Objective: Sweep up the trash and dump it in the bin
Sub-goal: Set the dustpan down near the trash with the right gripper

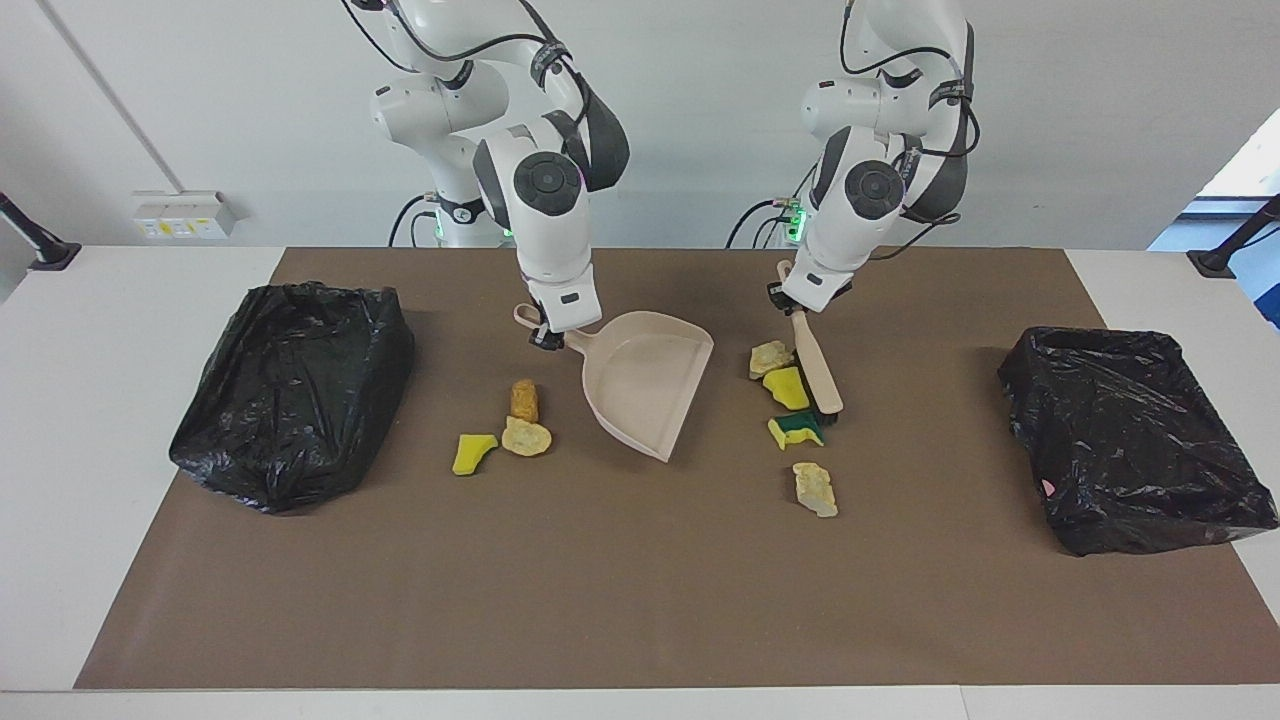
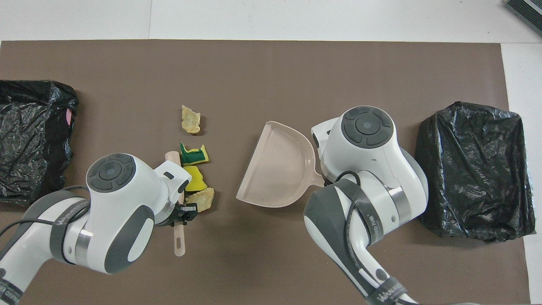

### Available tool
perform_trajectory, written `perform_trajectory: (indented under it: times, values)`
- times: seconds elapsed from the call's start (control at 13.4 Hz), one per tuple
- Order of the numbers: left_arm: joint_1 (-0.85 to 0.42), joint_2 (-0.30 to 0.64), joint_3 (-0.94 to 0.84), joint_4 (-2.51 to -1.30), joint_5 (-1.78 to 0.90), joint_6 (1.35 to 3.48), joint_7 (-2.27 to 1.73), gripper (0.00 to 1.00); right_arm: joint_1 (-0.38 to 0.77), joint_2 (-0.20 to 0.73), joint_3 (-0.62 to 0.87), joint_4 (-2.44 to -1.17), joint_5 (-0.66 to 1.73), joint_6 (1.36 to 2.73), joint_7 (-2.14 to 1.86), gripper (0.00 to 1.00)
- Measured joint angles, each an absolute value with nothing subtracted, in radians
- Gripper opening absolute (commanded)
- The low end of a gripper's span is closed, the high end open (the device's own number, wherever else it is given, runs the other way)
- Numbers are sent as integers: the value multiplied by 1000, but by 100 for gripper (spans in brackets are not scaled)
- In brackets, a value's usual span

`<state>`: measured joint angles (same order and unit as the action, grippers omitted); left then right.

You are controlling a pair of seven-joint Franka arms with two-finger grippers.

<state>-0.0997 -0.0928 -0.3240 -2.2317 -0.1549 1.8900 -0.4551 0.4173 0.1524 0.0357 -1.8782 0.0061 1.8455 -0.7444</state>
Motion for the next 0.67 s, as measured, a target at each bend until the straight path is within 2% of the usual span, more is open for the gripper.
perform_trajectory:
  times: [0.15, 0.3, 0.67]
  values:
    - [-93, -82, -313, -2168, -141, 1848, -453, 0, 428, 150, 39, -1921, -14, 1899, -780, 0]
    - [-83, -80, -308, -2156, -117, 1812, -452, 0, 441, 149, 41, -1963, -21, 1944, -795, 0]
    - [-83, -107, -310, -2223, -108, 1780, -490, 0, 487, 149, 43, -2033, -21, 2040, -795, 0]
